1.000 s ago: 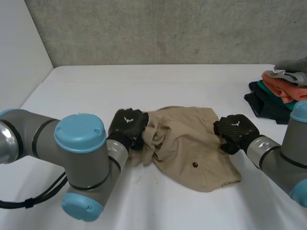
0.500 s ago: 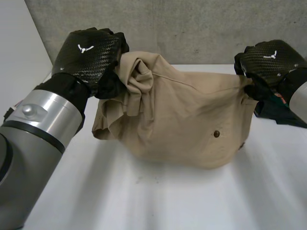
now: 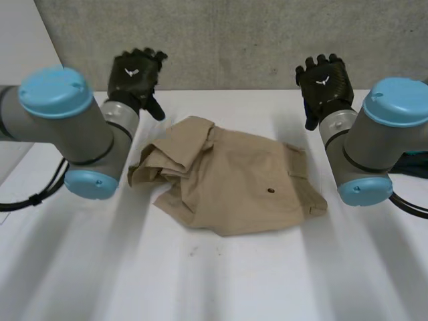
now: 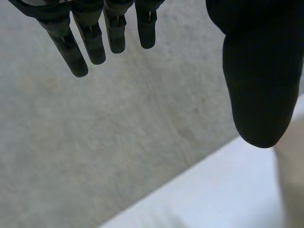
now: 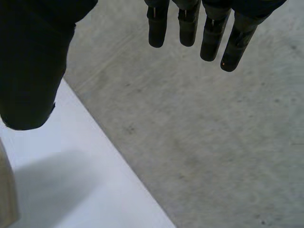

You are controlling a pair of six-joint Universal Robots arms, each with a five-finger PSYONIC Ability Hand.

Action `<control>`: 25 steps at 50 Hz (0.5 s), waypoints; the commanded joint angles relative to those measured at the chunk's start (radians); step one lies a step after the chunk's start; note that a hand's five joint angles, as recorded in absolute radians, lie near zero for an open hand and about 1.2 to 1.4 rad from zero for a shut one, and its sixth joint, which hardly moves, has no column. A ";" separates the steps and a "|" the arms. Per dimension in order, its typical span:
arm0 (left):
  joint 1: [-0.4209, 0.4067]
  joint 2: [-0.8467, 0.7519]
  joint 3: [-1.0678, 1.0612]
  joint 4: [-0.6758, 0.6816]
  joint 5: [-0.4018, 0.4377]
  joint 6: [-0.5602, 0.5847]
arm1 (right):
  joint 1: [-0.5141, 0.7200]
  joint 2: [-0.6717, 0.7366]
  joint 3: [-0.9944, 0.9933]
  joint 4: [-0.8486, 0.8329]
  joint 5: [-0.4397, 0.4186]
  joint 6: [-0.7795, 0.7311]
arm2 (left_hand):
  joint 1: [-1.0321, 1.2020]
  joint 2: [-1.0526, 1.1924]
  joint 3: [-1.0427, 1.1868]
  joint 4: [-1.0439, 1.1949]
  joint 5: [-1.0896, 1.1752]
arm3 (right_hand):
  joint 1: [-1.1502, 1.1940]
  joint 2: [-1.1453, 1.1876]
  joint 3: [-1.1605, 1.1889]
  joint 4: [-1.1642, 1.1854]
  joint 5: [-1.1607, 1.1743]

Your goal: Fold the laundry.

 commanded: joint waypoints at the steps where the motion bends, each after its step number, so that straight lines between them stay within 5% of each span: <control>1: 0.012 0.254 -0.299 0.001 0.018 0.006 | -0.014 -0.258 0.246 0.165 -0.202 0.004 | 0.050 0.046 0.039 0.048 0.053 | -0.036 -0.048 -0.037 -0.064 -0.071; 9: -0.004 0.430 -0.666 -0.001 0.065 0.035 | -0.115 -0.305 0.400 0.484 -0.337 0.010 | 0.446 0.442 0.434 0.444 0.449 | 0.082 0.071 0.082 0.055 0.048; 15: -0.071 0.434 -0.773 -0.019 0.069 0.094 | -0.175 -0.299 0.501 0.435 -0.363 0.013 | 0.722 0.718 0.711 0.721 0.725 | 0.135 0.124 0.135 0.108 0.101; 22: -0.090 0.369 -0.767 -0.038 0.072 0.098 | -0.167 -0.168 0.521 0.256 -0.360 0.016 | 0.644 0.640 0.632 0.642 0.647 | 0.299 0.288 0.299 0.271 0.265; 25: -0.090 0.296 -0.740 -0.038 0.072 0.101 | -0.165 -0.129 0.513 0.211 -0.357 0.009 | 0.277 0.273 0.266 0.275 0.280 | 0.630 0.619 0.630 0.602 0.596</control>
